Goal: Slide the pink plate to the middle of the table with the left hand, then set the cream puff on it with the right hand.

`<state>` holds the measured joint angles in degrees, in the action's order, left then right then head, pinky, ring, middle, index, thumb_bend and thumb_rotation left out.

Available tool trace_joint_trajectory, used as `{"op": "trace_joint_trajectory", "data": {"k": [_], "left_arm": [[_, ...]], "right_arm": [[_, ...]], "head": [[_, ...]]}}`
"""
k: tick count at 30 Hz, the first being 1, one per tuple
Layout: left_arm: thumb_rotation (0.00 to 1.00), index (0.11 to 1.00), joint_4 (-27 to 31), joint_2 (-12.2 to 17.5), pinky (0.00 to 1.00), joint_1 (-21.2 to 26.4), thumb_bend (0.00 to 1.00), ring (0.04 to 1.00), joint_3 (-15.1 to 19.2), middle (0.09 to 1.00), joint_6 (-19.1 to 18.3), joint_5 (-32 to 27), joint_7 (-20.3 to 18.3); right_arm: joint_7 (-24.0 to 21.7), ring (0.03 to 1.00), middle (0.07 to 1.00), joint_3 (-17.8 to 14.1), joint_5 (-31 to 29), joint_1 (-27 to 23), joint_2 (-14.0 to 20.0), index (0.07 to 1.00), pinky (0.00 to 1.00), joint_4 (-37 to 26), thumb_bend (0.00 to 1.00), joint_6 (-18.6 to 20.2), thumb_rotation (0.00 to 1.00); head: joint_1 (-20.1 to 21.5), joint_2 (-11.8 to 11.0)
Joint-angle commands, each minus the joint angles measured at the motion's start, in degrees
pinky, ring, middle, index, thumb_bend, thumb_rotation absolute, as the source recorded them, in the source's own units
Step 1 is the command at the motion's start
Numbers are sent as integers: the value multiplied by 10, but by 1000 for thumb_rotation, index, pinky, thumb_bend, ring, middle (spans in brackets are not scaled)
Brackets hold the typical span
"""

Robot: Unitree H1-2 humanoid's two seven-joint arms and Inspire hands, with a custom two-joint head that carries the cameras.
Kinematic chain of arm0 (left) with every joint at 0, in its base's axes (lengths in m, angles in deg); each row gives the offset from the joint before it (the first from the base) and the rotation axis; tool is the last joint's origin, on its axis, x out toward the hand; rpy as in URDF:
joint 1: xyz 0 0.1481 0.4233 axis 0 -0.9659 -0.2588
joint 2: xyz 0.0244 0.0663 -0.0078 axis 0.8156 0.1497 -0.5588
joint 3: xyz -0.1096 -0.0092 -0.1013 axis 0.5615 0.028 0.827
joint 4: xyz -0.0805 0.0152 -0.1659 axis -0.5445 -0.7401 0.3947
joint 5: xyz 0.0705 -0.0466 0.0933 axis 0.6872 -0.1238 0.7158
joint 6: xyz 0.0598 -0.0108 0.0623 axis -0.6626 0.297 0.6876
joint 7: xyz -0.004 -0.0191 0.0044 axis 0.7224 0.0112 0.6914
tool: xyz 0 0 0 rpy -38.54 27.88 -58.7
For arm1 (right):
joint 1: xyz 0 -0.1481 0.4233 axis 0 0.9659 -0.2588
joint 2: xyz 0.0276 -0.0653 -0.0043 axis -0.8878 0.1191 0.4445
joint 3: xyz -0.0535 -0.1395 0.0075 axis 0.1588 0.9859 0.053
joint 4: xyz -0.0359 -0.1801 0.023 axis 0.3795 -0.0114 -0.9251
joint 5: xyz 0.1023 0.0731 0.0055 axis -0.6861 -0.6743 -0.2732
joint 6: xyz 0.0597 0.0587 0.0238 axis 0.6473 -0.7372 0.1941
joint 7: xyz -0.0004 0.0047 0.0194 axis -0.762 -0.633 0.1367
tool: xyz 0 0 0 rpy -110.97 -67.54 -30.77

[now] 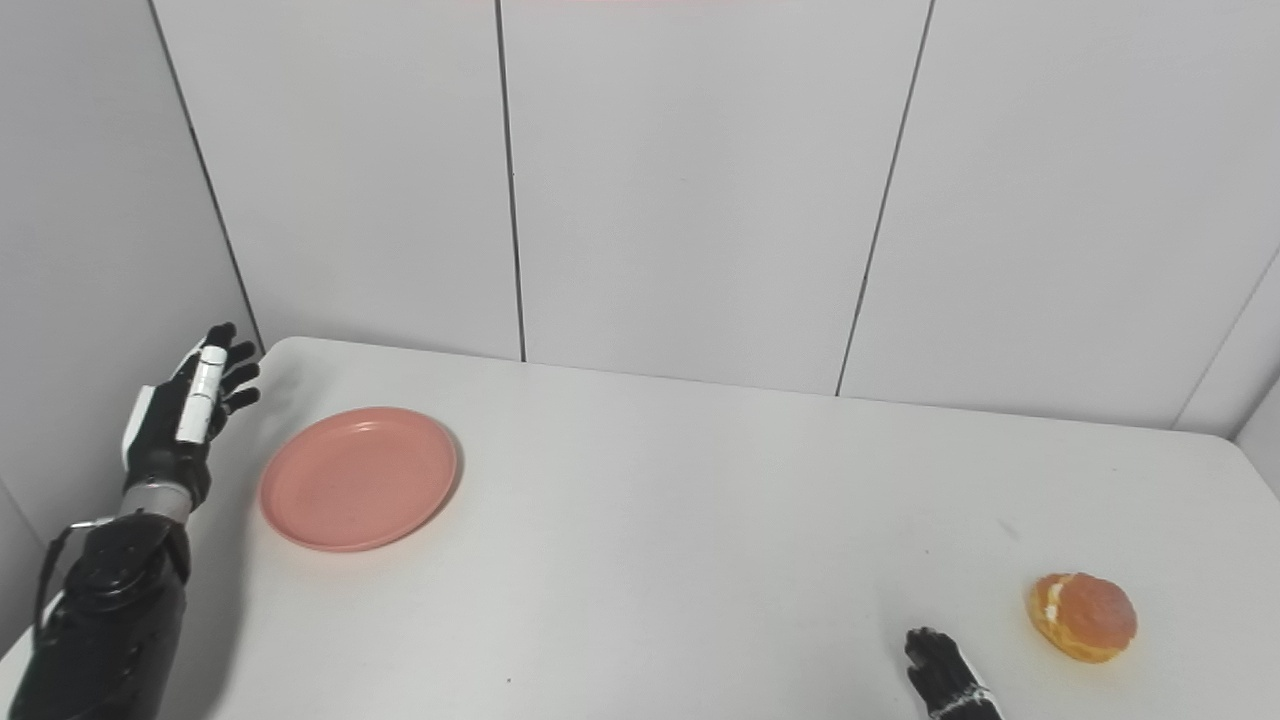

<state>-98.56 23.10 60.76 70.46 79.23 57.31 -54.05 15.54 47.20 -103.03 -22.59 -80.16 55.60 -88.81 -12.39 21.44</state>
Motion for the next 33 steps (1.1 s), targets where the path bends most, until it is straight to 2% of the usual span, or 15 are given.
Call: {"op": "trace_joint_trajectory", "data": {"k": [1, 3, 8, 10, 13, 16, 24, 29, 33], "left_arm": [[911, 865, -2, 25, 808, 39, 718, 859, 5, 867, 17, 15, 18], [934, 864, -15, 26, 794, 38, 693, 846, -1, 855, 22, 27, 23], [937, 868, -40, 8, 779, 35, 680, 836, -14, 857, 43, 17, 4], [941, 886, -39, 3, 819, 29, 657, 863, -22, 877, 48, 19, -2], [950, 874, -52, 0, 809, 28, 643, 844, -36, 860, 56, 30, 0], [984, 891, -63, -4, 824, 28, 624, 868, -50, 883, 62, 27, -13], [946, 914, -80, -16, 870, 24, 698, 912, -63, 912, 40, 8, -41], [959, 916, -84, -19, 845, 20, 655, 884, -75, 909, 49, 16, -43], [979, 926, -90, -18, 829, 18, 658, 871, -89, 895, 65, 28, -45]], "right_arm": [[17, 926, 884, -7, 8, -31, 18, 842, 968, 96, 891, 75, 1000], [17, 924, 879, -7, 9, -31, 18, 835, 964, 96, 897, 75, 1000], [18, 922, 870, -7, 10, -32, 19, 837, 967, 94, 908, 79, 1000], [19, 925, 870, -7, 11, -32, 20, 840, 974, 93, 906, 80, 1000], [21, 919, 860, -7, 13, -31, 20, 835, 968, 90, 904, 82, 1000], [21, 918, 853, -5, 15, -30, 21, 834, 971, 84, 909, 86, 1000], [24, 904, 841, -6, 12, -29, 18, 832, 962, 80, 882, 83, 1000], [26, 895, 831, -6, 13, -27, 16, 830, 951, 75, 882, 87, 1000], [26, 898, 835, -5, 14, -27, 17, 832, 959, 72, 862, 88, 1000]], "head": [[0, 1], [0, 1], [1, 4], [1, 5], [1, 5], [4, 8], [9, 11], [13, 13], [13, 14]]}}
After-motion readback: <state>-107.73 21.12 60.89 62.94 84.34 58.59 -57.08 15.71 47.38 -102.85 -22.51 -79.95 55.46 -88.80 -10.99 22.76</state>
